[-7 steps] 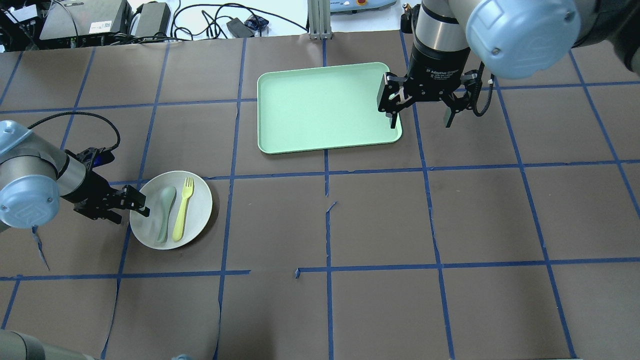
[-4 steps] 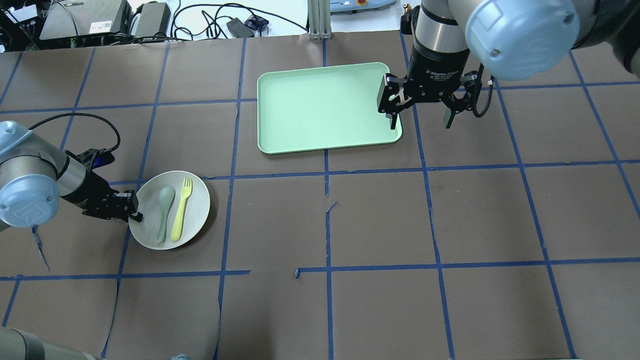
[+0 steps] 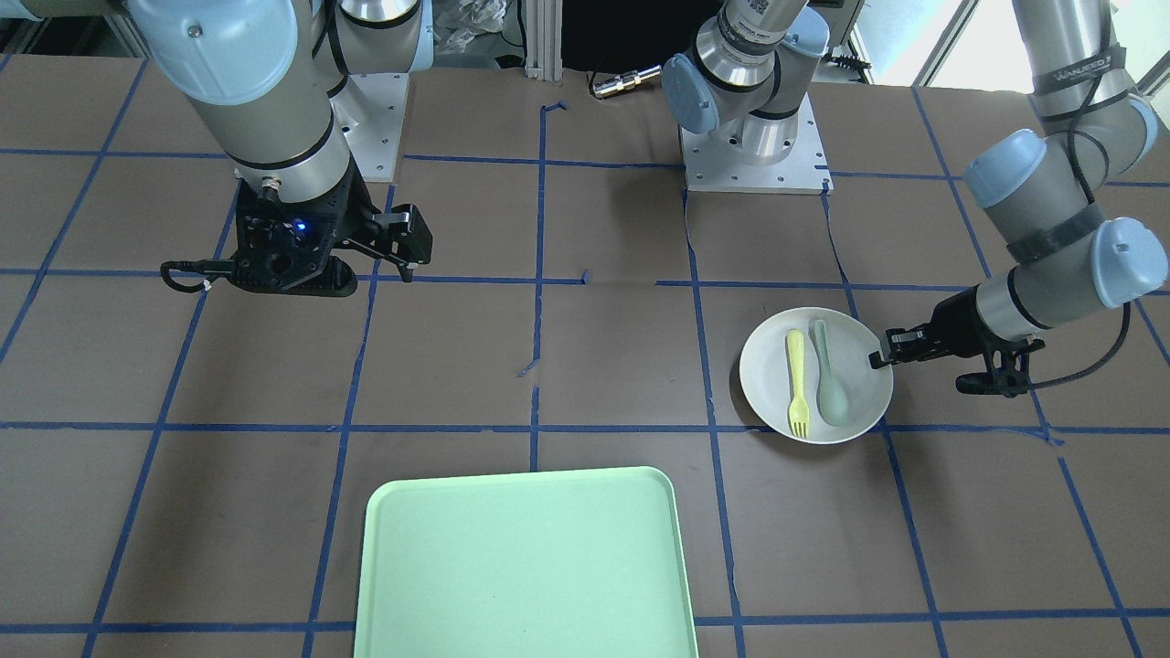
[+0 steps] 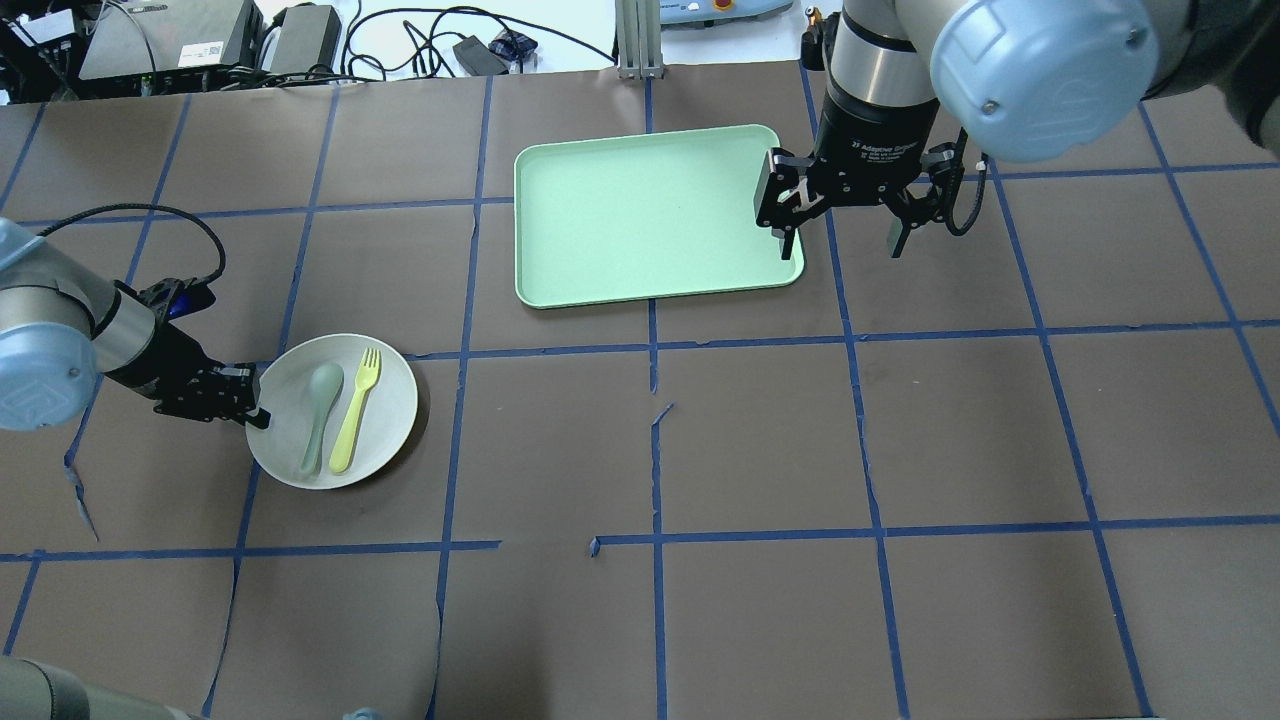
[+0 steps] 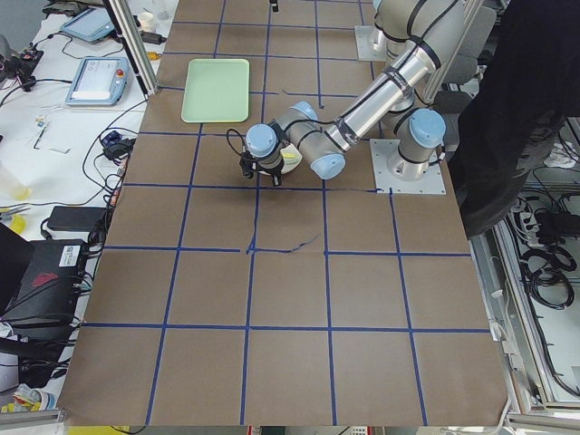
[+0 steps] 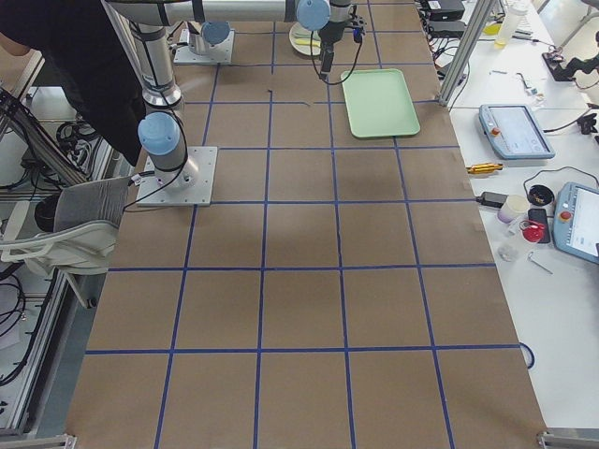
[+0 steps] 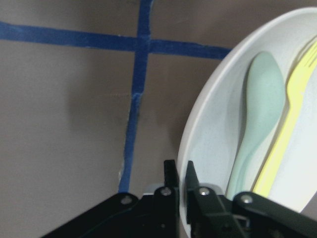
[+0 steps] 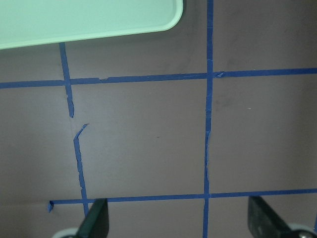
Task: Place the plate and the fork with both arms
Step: 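Slide the plate with the left gripper onto the mint-green tray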
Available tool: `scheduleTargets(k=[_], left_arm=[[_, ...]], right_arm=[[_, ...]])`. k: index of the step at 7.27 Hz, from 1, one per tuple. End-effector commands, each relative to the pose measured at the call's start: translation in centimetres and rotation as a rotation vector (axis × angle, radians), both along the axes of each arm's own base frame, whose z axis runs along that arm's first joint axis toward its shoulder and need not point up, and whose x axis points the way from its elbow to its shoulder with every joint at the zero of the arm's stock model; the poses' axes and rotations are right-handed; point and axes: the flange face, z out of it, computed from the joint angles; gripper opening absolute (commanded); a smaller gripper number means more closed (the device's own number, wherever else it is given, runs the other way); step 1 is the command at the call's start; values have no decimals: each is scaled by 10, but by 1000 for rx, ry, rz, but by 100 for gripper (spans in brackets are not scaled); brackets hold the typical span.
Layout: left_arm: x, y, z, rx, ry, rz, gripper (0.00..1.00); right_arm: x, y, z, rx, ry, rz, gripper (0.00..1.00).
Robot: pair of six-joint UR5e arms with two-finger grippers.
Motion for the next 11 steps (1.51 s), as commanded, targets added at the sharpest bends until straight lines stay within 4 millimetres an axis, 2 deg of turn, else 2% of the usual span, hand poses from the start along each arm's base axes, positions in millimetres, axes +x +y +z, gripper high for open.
scheduleTargets(k=[1, 2, 3, 4, 5, 7, 8, 9, 10, 11], left_arm=[[-19, -21, 22, -39, 152, 148, 0], [-47, -36, 22, -34, 156, 154, 0], [-106, -68, 39, -46, 121, 143, 0], [-156, -98, 50, -74, 102, 159, 0], [-194, -123, 42, -103, 119, 118, 0], [-265, -174, 12, -140, 115, 91, 0], [-296, -197, -2, -144, 118, 54, 0], [-318, -214, -16, -148, 120, 24, 0], [-340, -222, -32, -159, 121, -6, 0], [-351, -222, -46, -155, 120, -21, 0]], right_arm=[[0, 1, 1, -2, -2, 1, 100], [1, 1, 1, -2, -2, 4, 100], [2, 0, 0, 0, -3, 3, 100], [1, 0, 0, 0, 0, 4, 100], [1, 0, 0, 1, -2, 2, 100], [1, 0, 0, 2, -3, 2, 100], [1, 0, 0, 2, -3, 2, 100], [0, 0, 0, 2, -3, 0, 100], [-1, 0, 0, 2, -3, -1, 100], [-1, 0, 0, 2, -5, -1, 100]])
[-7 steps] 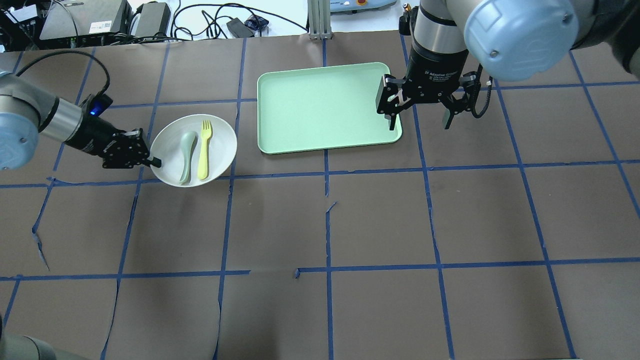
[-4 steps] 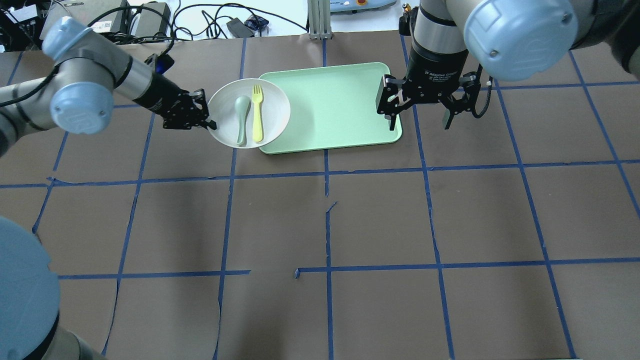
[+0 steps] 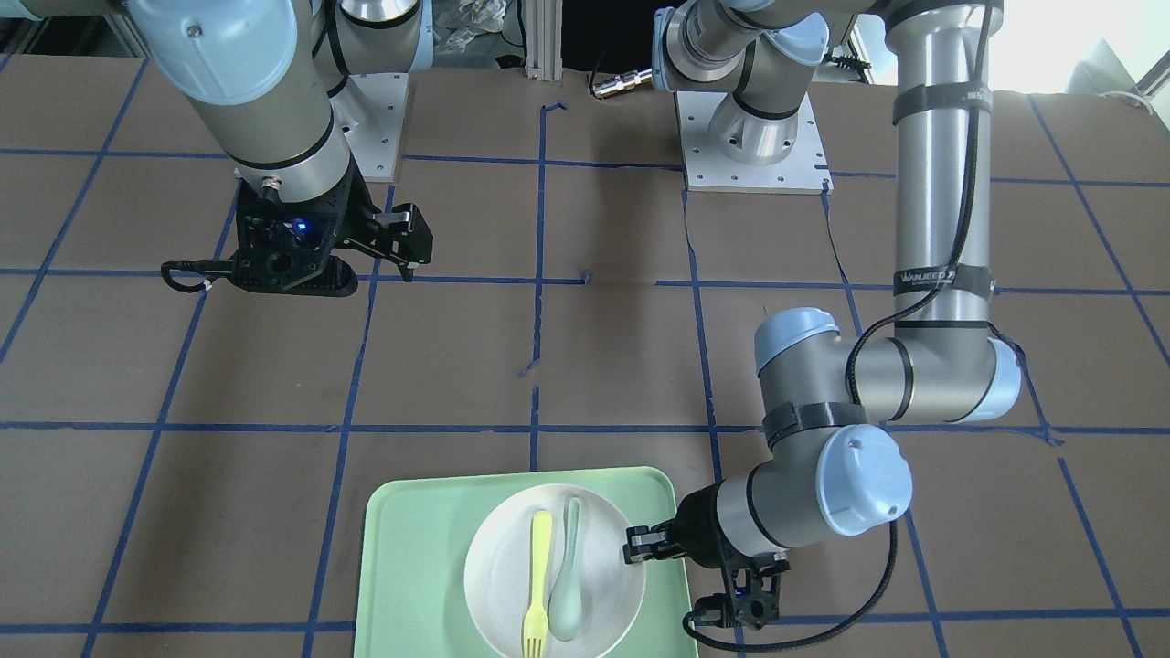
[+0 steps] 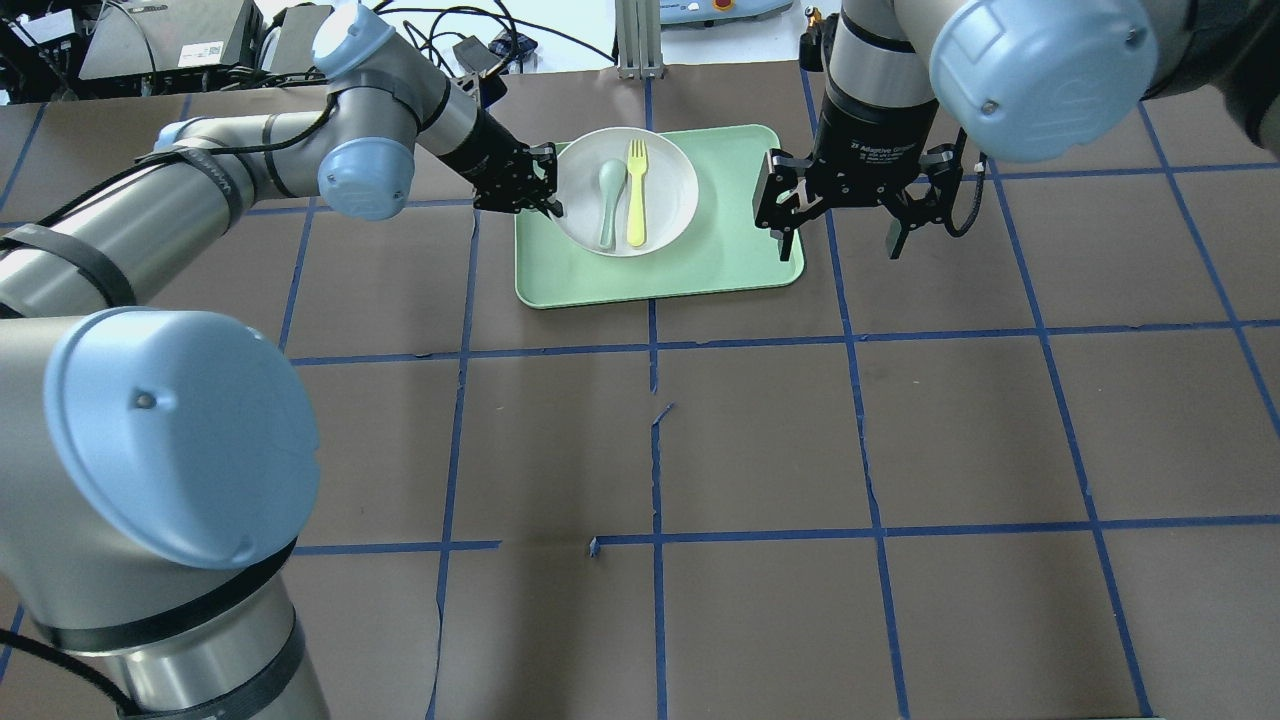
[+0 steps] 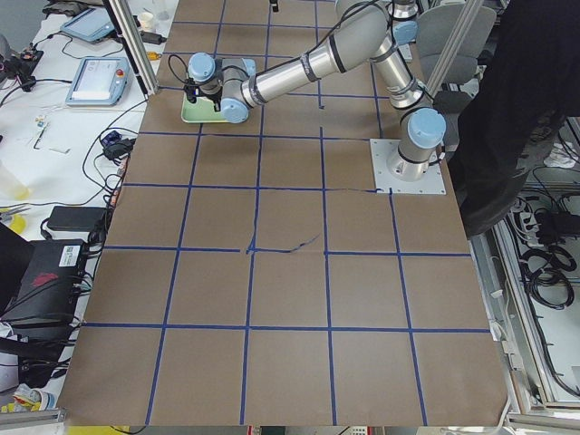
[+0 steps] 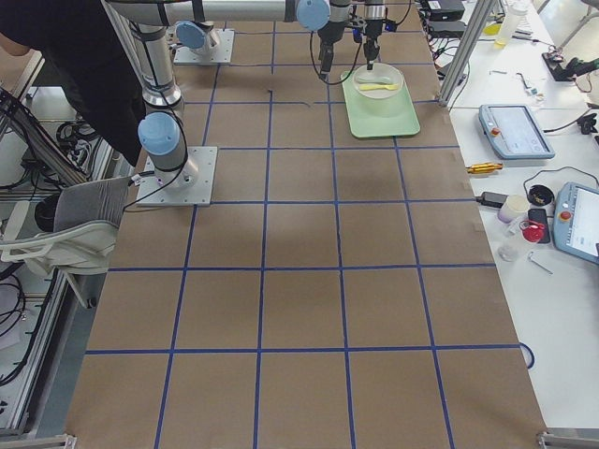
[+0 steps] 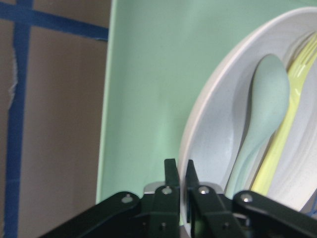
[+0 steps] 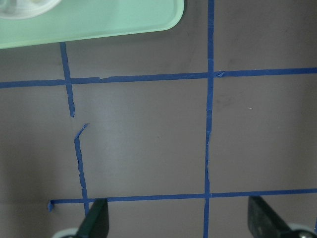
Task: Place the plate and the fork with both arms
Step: 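Slide the plate with the left gripper onto the mint-green tray, then release the plate and raise the left gripper while the right gripper moves over the plate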
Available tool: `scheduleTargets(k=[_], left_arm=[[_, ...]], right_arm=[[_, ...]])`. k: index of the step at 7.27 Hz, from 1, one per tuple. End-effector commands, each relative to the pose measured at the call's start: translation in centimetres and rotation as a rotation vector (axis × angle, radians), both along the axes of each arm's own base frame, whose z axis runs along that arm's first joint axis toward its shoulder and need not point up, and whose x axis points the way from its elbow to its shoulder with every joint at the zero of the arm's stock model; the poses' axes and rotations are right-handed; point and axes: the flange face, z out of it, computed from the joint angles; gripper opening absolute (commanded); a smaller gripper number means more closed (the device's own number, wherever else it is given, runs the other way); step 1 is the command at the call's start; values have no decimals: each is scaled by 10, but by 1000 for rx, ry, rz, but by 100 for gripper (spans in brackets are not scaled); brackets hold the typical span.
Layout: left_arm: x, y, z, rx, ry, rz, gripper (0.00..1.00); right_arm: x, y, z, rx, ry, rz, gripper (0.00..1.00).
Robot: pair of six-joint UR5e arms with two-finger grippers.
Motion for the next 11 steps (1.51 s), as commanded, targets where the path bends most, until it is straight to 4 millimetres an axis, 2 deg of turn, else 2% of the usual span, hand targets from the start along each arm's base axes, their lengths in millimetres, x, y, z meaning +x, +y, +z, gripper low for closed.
scheduleTargets(k=[1, 2, 3, 4, 5, 6, 7, 8, 9, 10, 11], left_arm=[[-21, -6, -28, 7, -2, -26, 0], [-25, -5, -31, 10, 0, -31, 0], [-31, -3, -31, 9, -2, -40, 16], [-31, -6, -22, -44, -2, -41, 98], [-31, -8, -6, -89, -7, -35, 100], [-25, -5, 15, -105, -29, -41, 100], [-15, 2, 45, -93, -102, -37, 100], [4, 16, 67, -59, -202, -101, 100], [44, 36, 96, 11, -325, -231, 100], [78, 57, 141, 40, -382, -291, 100], [103, 82, 182, 77, -391, -308, 100]], right_arm=[[-1, -1, 0, -1, -1, -3, 100], [0, -1, 1, -3, -3, -1, 100], [0, -1, 1, -6, -3, -1, 100], [1, -10, 4, -44, -7, -1, 100], [3, -28, 4, -134, -19, -2, 100], [5, -45, -6, -181, -23, -2, 100], [10, -70, -18, -221, -29, -10, 100], [14, -99, -29, -244, -32, -12, 100], [20, -126, -45, -240, -32, -22, 89], [30, -151, -67, -261, -37, -67, 88], [44, -165, -94, -275, -43, -133, 81]])
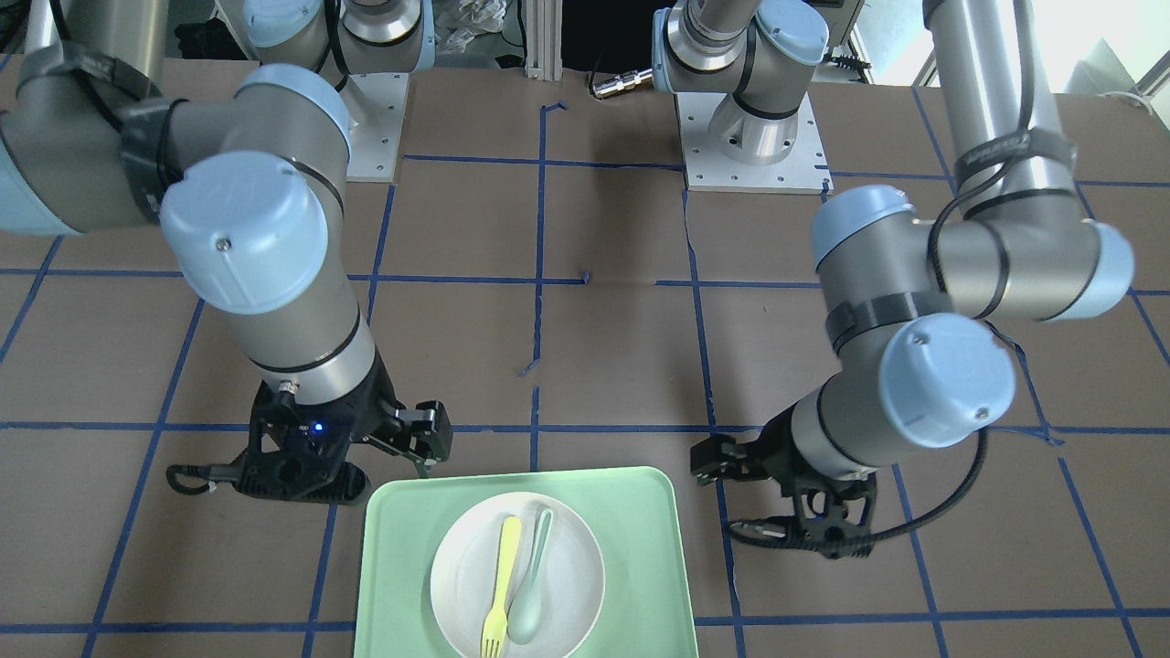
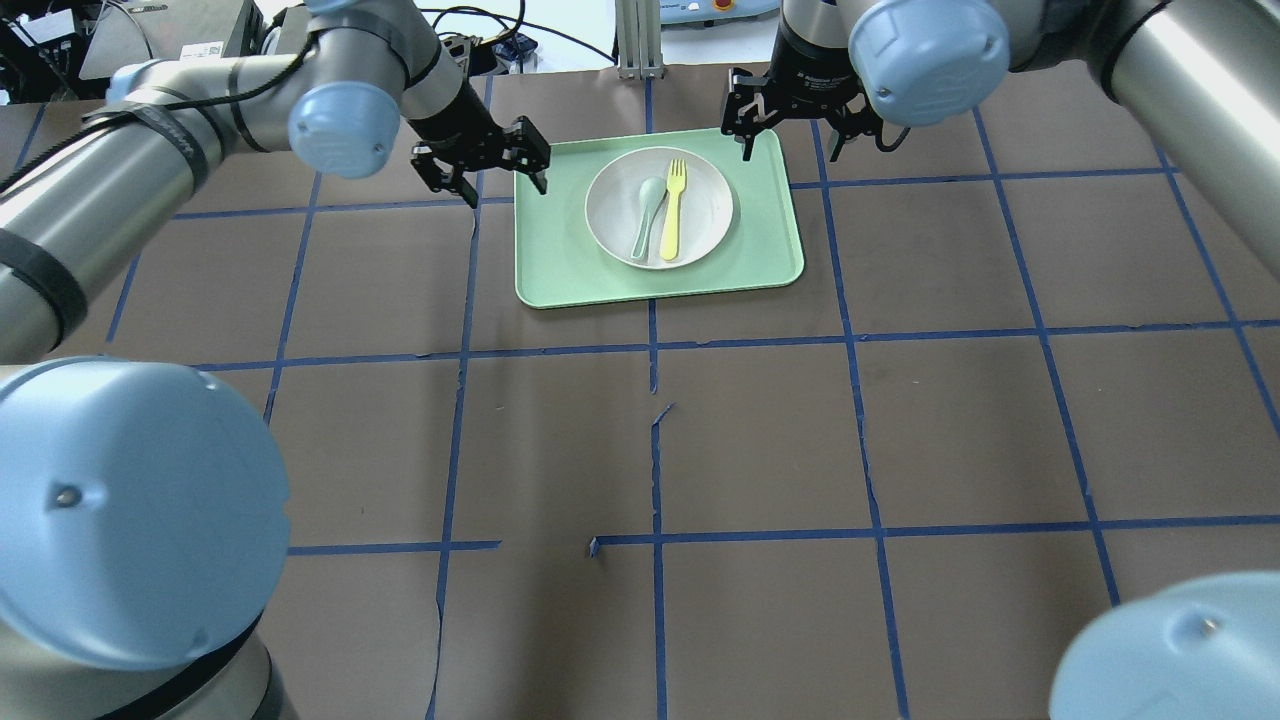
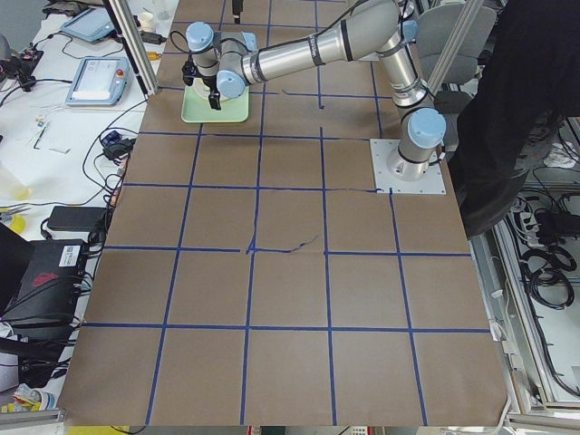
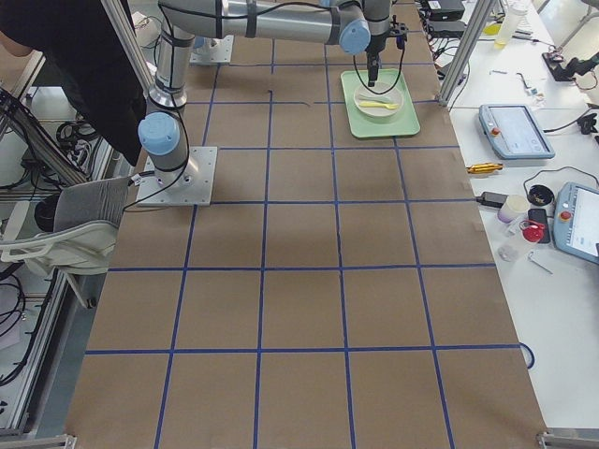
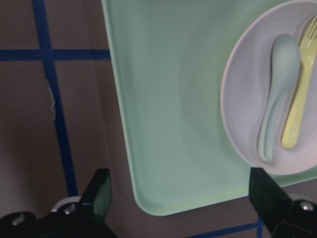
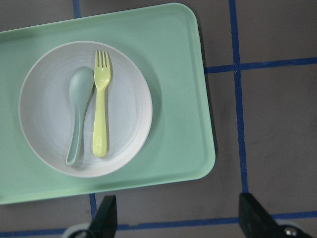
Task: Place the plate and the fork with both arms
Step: 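Release the plate and raise the left gripper while the right gripper moves over the plate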
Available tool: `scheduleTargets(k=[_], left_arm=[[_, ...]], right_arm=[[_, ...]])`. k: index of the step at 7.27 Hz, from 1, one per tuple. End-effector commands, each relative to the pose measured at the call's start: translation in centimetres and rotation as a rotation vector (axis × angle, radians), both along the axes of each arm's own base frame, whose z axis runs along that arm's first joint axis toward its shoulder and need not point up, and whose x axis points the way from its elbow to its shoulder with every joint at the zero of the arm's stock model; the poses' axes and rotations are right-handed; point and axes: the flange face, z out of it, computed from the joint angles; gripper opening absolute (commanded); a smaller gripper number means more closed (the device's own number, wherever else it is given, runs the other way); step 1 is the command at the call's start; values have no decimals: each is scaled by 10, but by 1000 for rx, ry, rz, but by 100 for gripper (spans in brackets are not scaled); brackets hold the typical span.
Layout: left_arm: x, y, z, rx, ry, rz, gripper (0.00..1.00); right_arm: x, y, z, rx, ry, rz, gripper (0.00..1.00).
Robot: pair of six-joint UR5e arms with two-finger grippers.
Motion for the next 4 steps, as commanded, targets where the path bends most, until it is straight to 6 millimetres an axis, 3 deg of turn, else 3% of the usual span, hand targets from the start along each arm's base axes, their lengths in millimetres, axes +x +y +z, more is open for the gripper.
scheduleTargets(k=[1, 2, 4], left_arm=[[52, 62, 89, 96, -108, -59, 100], [53, 80, 110, 87, -121, -56, 100], [51, 93, 92, 118, -110, -57, 100]], right_arm=[[39, -32, -64, -33, -24, -70, 78], [56, -38, -75, -37, -31, -71, 78], [76, -56, -119, -51, -48, -130, 78]])
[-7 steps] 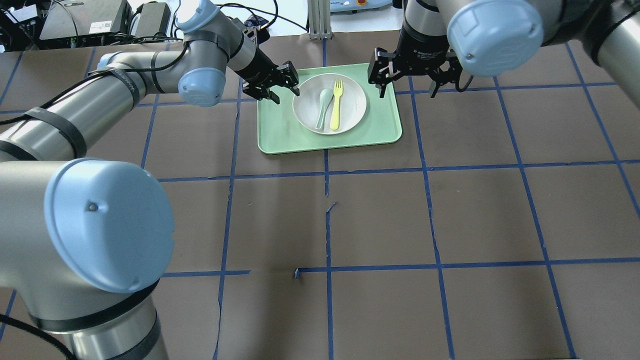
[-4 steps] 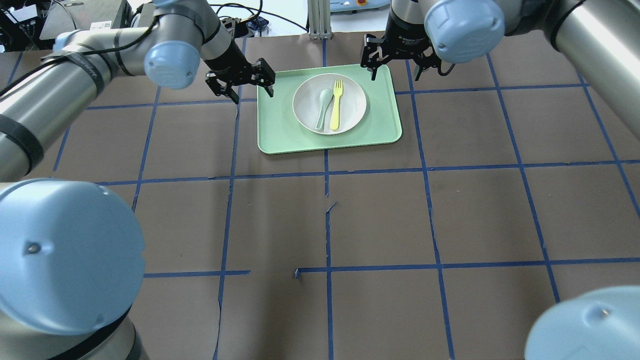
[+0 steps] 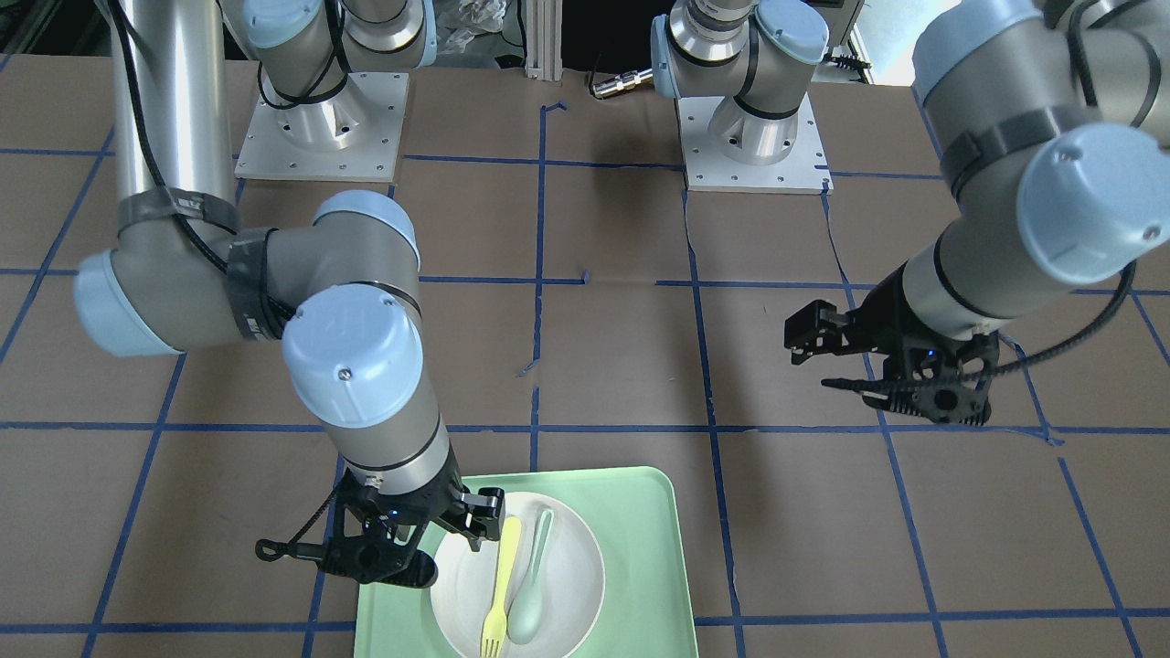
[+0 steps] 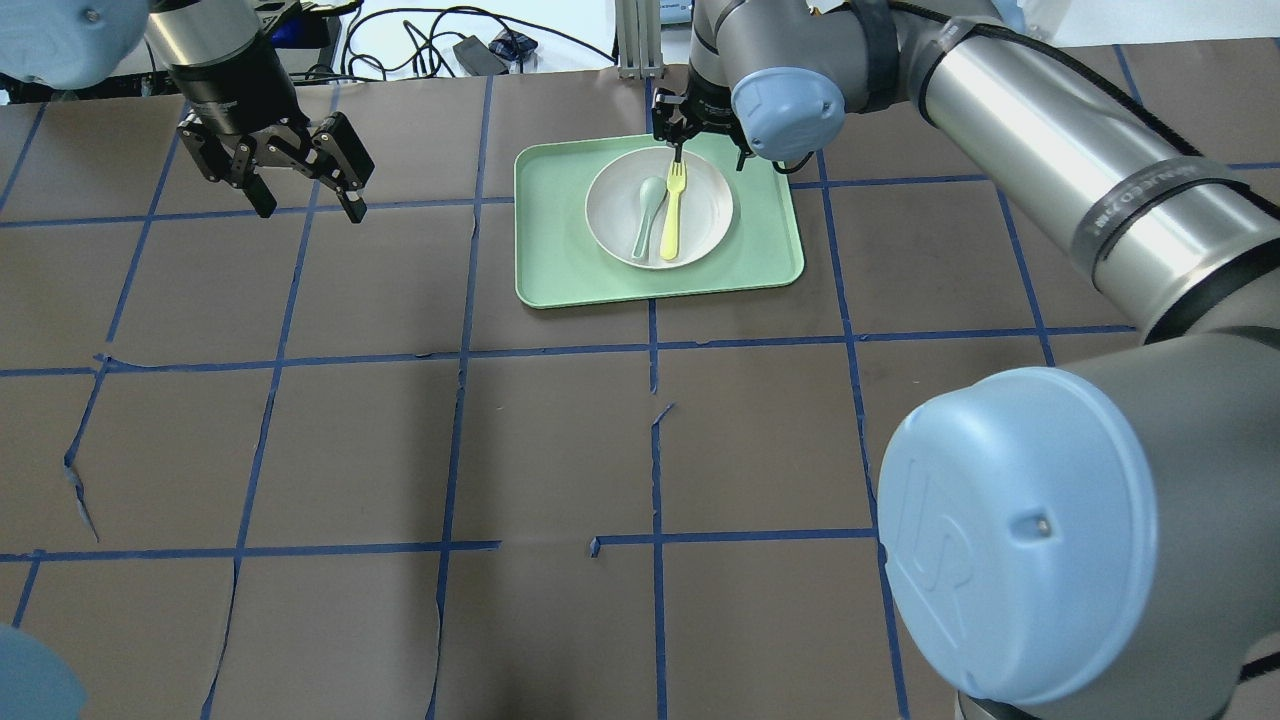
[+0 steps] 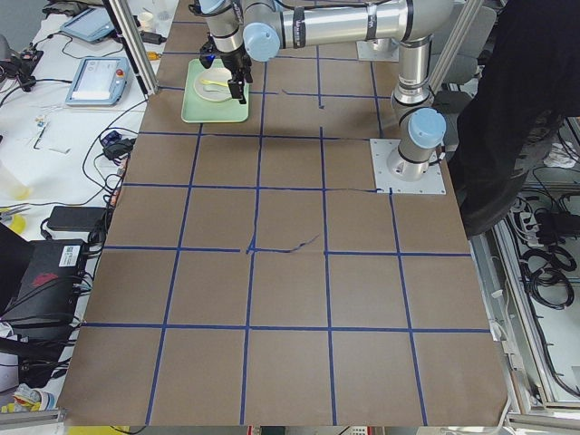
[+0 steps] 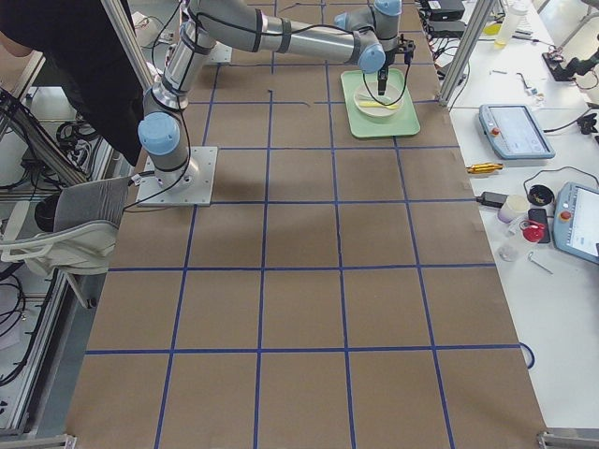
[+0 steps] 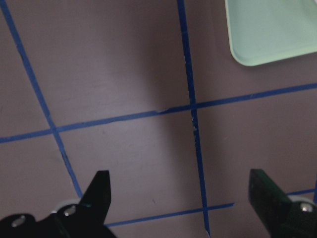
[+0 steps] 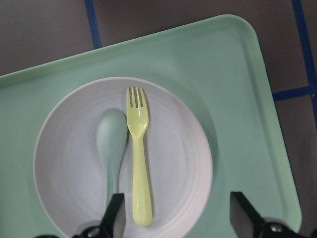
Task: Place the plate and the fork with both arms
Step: 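Lower the right gripper and grasp the yellow fork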
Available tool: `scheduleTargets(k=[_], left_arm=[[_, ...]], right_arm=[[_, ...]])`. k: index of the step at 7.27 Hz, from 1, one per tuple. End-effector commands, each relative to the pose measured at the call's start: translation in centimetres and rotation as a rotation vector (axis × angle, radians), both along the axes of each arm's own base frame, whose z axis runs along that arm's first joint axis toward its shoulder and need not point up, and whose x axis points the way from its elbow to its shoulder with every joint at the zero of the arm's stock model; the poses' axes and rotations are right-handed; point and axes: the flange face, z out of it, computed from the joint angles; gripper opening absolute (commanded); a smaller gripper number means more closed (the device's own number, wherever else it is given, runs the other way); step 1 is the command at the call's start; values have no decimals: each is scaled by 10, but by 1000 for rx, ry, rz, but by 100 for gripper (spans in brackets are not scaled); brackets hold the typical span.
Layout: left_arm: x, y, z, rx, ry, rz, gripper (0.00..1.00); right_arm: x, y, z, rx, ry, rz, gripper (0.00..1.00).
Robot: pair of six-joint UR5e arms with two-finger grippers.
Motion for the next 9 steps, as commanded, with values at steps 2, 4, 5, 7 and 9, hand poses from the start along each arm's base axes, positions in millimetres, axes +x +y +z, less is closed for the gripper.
scheduleTargets(k=[2, 4, 5, 7, 9], left_arm=[[1, 11, -13, 12, -7, -2, 100], [1, 13, -17, 21, -6, -2, 100], [1, 13, -20, 24, -5, -2, 100], [1, 12, -20, 18, -6, -4, 100], [2, 13, -23, 22, -5, -2, 100]], right_arm=[[19, -13, -45, -7, -20, -67, 60], [24, -12, -59, 14, -18, -82, 52], [26, -13, -72, 30, -17, -84, 50], [32, -12, -84, 60, -59, -72, 50], [31, -9, -91, 81, -51, -67, 51]])
